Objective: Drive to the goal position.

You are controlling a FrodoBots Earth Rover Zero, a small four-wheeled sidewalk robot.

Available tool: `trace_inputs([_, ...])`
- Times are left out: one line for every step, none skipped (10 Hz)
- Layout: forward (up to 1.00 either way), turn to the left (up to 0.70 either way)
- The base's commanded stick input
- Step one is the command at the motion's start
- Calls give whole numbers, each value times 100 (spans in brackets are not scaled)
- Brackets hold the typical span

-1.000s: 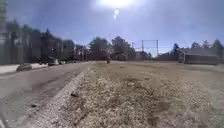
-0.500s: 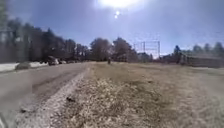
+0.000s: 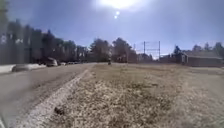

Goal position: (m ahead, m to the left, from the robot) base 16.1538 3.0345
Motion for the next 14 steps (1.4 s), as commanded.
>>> trace_inputs([69,3])
trace_inputs([69,3])
trace_inputs([69,3])
trace_inputs([69,3])
trace_inputs([69,3])
trace_inputs([69,3])
trace_inputs([69,3])
trace_inputs([69,3])
trace_inputs([70,3])
trace_inputs([70,3])
trace_inputs([70,3])
trace_inputs([70,3])
trace_inputs([70,3])
trace_inputs([70,3])
